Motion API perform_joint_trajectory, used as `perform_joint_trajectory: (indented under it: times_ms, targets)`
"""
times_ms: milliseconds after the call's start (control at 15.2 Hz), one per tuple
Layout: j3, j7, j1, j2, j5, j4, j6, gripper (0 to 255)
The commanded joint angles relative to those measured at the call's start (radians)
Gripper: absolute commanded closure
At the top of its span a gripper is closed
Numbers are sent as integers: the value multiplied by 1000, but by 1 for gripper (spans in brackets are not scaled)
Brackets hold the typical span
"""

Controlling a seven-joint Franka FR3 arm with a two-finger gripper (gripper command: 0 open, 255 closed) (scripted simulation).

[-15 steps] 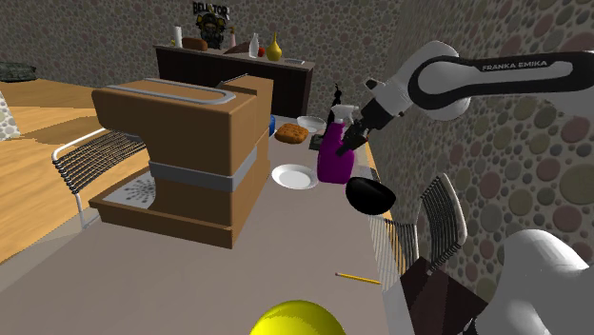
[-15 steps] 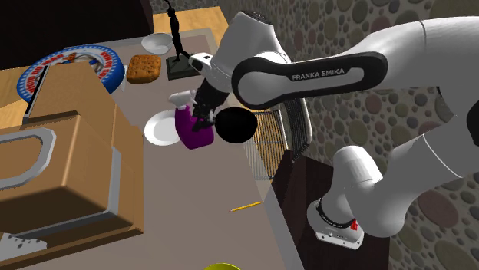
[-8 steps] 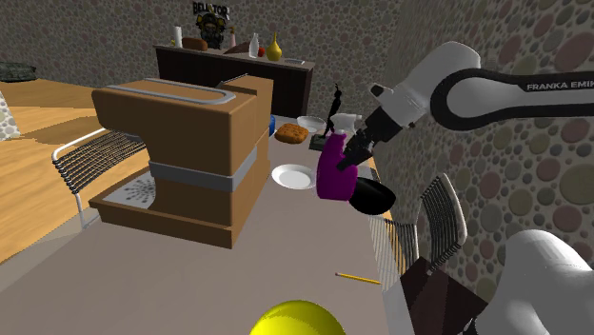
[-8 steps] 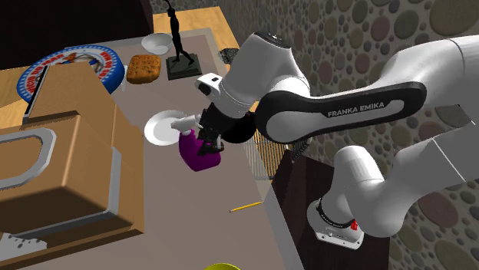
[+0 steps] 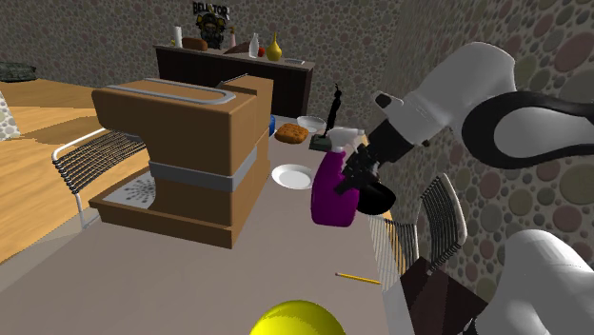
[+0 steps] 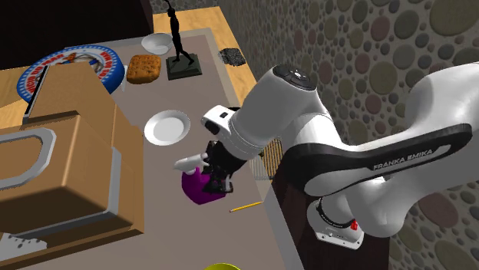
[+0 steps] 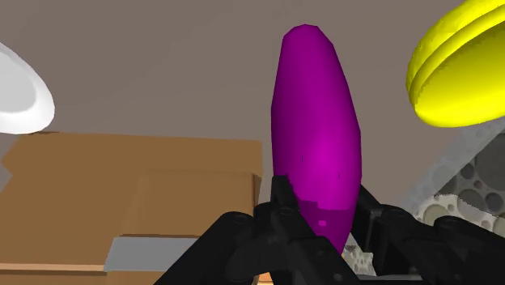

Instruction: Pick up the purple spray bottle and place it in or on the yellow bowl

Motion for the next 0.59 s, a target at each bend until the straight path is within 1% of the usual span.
perform_joint_trajectory:
  times_ms: [0,528]
  targets:
    - [56,58,11,-26,10,-24,4,255]
    - [280,285,68,-66,62,-46,6,255]
